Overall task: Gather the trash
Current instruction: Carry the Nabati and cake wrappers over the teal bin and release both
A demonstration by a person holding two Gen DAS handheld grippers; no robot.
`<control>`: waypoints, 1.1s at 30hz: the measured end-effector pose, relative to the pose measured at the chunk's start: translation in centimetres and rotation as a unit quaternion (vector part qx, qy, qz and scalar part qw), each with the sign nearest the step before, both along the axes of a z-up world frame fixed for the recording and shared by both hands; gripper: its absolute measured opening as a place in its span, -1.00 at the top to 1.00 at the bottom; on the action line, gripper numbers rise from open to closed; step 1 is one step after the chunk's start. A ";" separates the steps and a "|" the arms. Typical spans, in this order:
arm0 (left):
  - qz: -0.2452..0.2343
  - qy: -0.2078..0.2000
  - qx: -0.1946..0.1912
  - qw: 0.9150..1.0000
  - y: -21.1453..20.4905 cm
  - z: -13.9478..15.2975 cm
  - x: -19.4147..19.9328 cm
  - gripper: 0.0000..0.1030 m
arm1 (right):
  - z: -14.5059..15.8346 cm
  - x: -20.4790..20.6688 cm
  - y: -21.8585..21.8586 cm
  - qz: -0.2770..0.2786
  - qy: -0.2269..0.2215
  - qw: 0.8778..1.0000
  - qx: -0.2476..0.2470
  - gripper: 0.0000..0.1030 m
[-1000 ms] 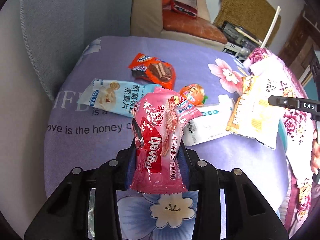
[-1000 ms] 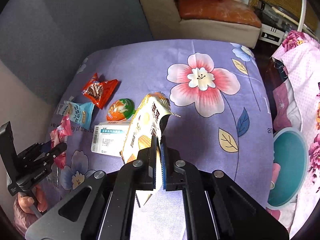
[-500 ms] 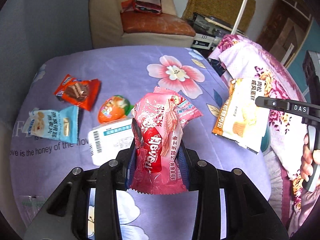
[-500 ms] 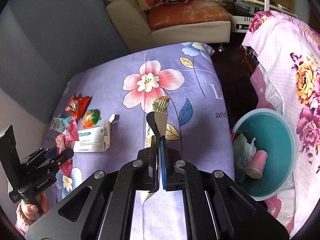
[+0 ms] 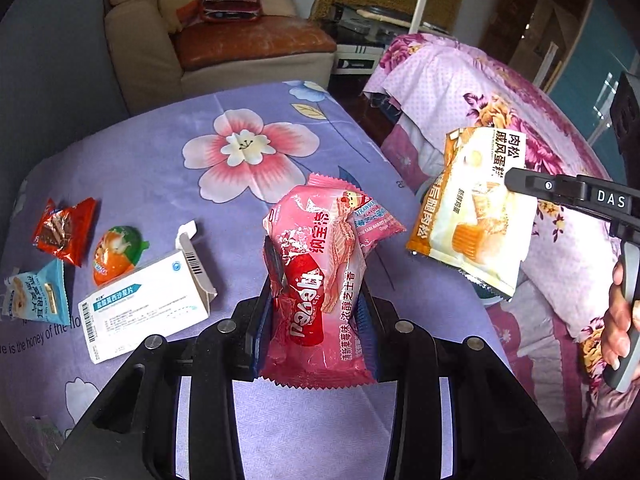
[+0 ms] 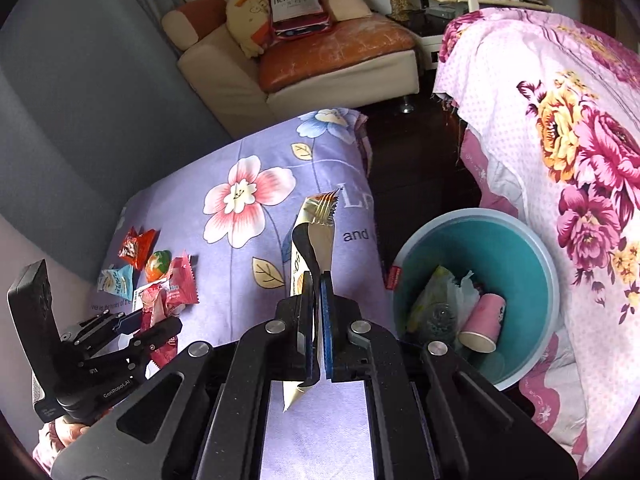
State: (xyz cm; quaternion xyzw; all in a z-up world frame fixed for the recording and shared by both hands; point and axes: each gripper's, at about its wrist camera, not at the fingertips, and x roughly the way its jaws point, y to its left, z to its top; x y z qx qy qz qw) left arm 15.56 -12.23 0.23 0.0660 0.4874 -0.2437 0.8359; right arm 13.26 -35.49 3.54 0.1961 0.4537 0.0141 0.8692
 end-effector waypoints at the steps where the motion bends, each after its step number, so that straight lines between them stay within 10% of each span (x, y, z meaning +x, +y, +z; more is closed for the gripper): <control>1: -0.006 0.000 0.002 1.000 -0.8 0.0 0.0 0.27 | -0.1 -0.5 -1.1 -0.010 -0.001 1.000 0.000 0.92; 15: -0.098 0.011 0.020 0.995 -12.5 -1.1 -0.5 0.27 | -1.5 -5.4 -12.1 -0.121 0.005 0.993 -0.016 0.92; 33: -0.157 0.041 0.038 0.986 -21.2 -5.2 -1.1 0.26 | -5.7 -5.3 -15.7 -0.146 0.046 0.988 -0.015 0.92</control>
